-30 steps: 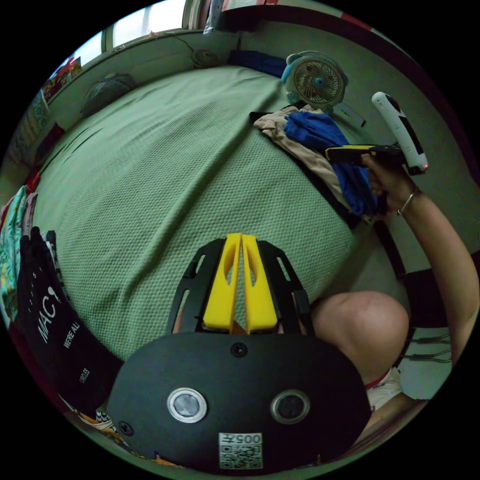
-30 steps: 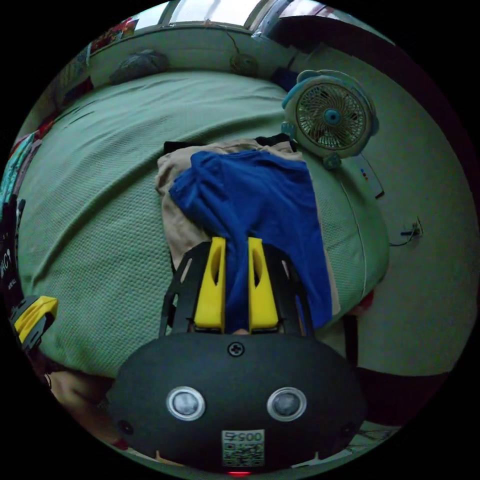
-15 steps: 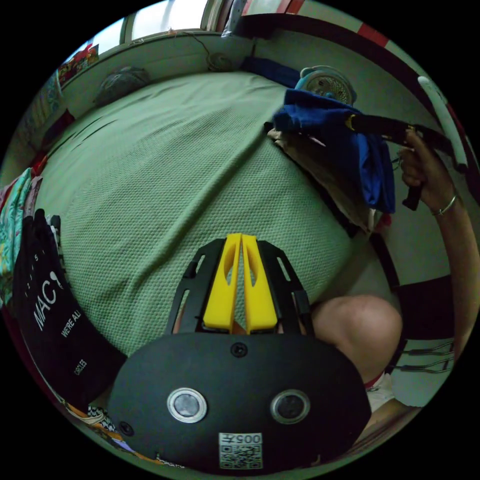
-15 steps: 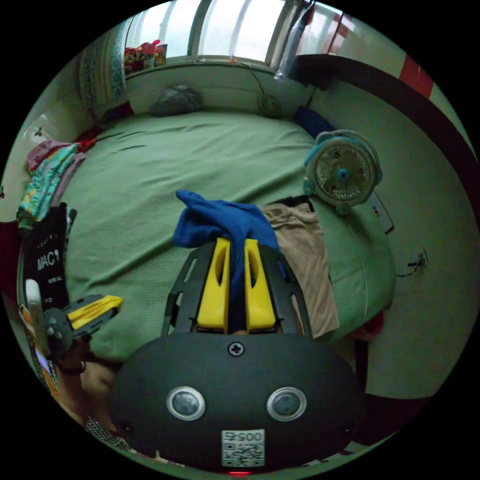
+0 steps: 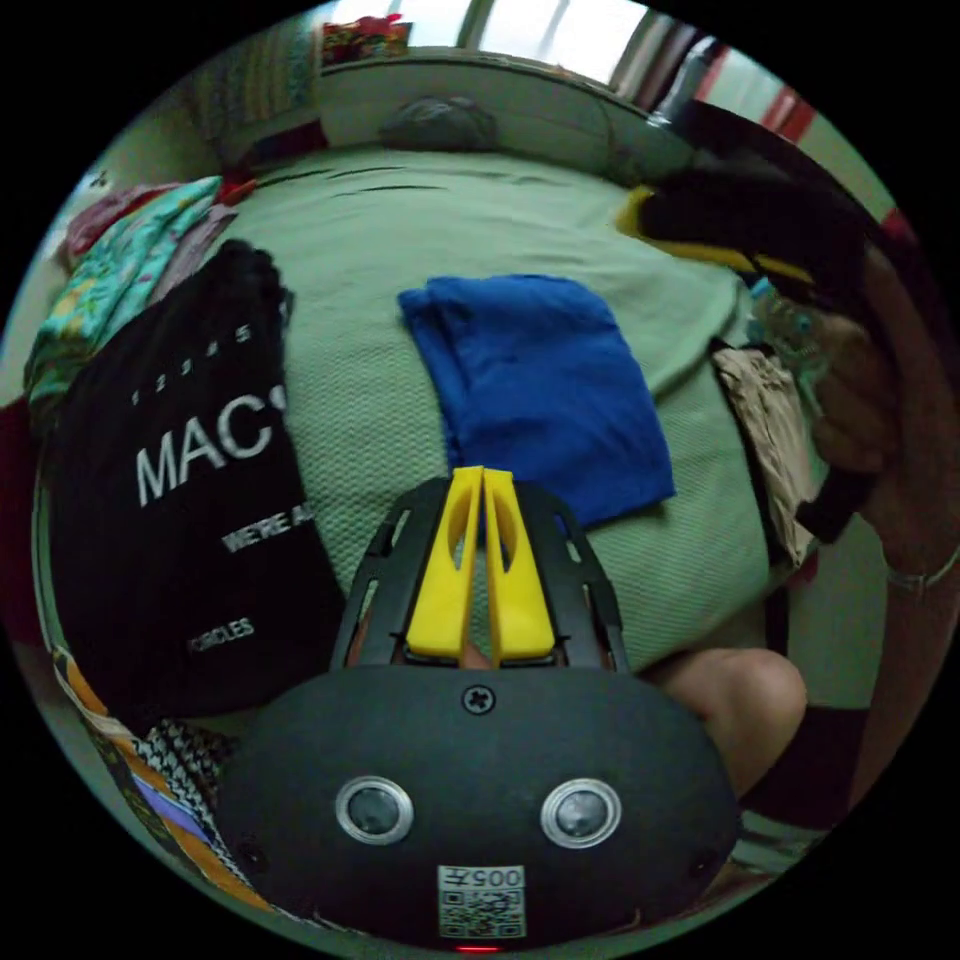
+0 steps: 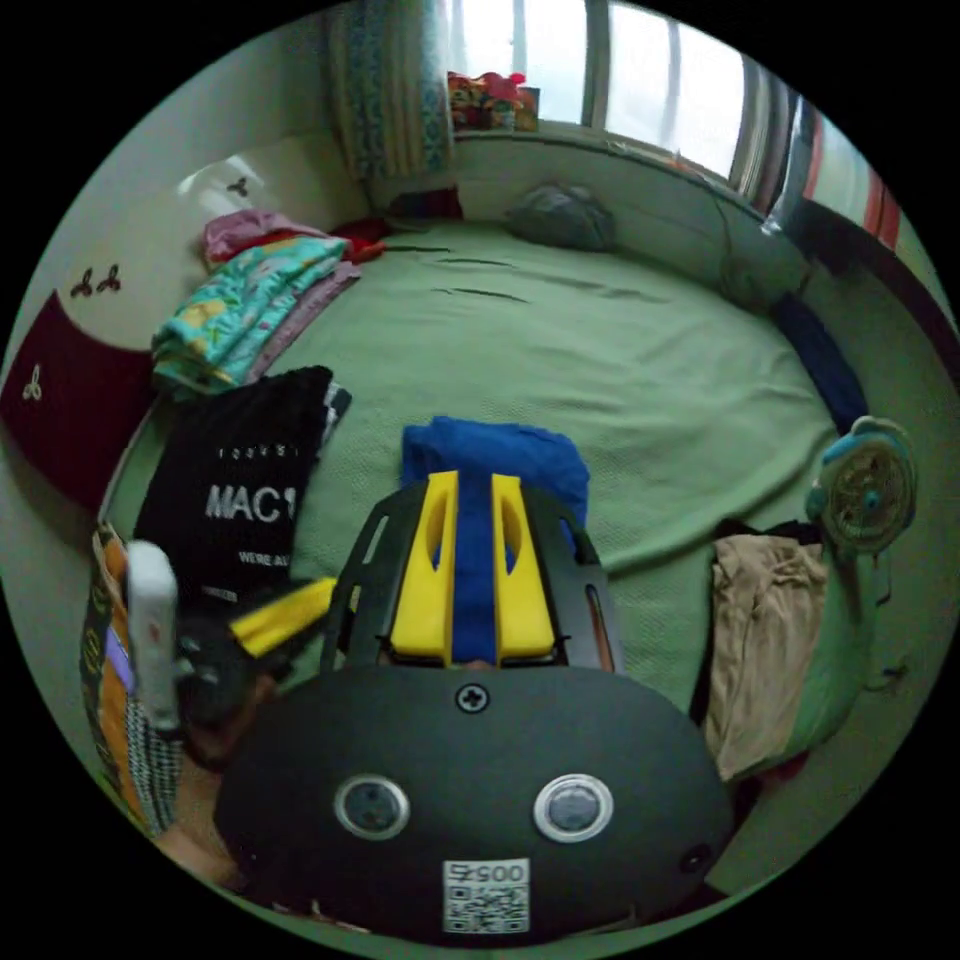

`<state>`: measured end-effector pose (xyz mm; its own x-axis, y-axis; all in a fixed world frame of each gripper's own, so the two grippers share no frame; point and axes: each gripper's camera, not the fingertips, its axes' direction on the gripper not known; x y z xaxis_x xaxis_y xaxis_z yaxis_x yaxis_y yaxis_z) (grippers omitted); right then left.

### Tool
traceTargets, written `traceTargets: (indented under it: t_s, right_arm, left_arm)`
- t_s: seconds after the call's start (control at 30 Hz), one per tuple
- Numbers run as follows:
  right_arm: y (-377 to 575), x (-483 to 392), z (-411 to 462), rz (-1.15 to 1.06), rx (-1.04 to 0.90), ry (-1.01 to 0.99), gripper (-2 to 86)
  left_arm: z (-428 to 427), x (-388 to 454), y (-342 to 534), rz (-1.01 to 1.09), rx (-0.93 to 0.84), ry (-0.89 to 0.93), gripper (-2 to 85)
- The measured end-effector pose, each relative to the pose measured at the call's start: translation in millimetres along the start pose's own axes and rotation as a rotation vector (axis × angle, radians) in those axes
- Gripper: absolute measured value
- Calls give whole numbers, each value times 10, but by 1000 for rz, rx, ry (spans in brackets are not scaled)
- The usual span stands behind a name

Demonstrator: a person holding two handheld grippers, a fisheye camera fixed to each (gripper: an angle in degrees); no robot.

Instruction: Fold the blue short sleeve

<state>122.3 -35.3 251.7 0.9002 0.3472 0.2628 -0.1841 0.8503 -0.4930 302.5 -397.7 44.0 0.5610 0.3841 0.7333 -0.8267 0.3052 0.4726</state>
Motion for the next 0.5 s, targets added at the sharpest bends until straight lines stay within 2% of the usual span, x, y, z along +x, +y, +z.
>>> traceTargets:
  t_s: [0.13, 0.3, 0.4, 0.5]
  right_arm:
    - [370, 254, 524, 66, -159, 7, 70]
    - [786, 273, 1121, 134, -334, -20, 90]
    - [883, 231, 1084, 158, -271, -80, 27]
    - [975, 174, 991, 124, -314, -93, -6]
  left_arm:
    - [-34, -320, 43, -24, 9, 44, -3]
    - [45, -290, 28, 57, -31, -18, -3]
    - [92, -233, 23, 108, -46, -64, -3]
    - [124, -242, 14, 125, -58, -86, -2]
